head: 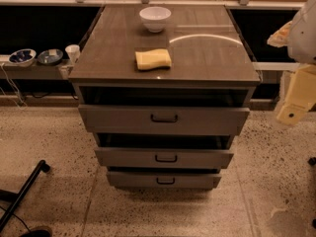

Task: Open top drawer

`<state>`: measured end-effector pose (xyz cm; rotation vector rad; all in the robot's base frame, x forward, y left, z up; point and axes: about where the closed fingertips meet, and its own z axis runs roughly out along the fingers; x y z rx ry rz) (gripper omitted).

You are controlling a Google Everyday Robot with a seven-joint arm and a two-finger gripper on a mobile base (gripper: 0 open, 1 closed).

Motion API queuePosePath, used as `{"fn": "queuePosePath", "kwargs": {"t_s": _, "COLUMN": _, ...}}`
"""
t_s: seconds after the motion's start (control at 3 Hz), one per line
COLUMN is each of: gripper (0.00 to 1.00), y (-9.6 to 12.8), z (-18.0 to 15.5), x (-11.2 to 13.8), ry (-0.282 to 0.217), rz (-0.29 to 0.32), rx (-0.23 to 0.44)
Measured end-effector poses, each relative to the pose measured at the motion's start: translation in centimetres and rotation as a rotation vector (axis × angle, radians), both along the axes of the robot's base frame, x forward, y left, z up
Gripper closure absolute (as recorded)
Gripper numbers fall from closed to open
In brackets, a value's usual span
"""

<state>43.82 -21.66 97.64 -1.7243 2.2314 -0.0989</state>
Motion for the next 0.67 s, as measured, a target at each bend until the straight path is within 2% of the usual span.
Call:
{"fn": "queuePosePath", "kwargs": {"t_s": 0.33, "gripper": 0.0, "y": 0.0, "z": 0.0, "x": 0.0, "ry": 0.0, "rz": 0.0, "rx": 0.0}}
{"fn": "queuePosePath", "kwargs": {"t_s": 0.67, "gripper": 0.0, "y": 1.7, "z": -4.3, "x": 1.1, "ry": 0.033, "rz": 0.048, "rx": 0.011}}
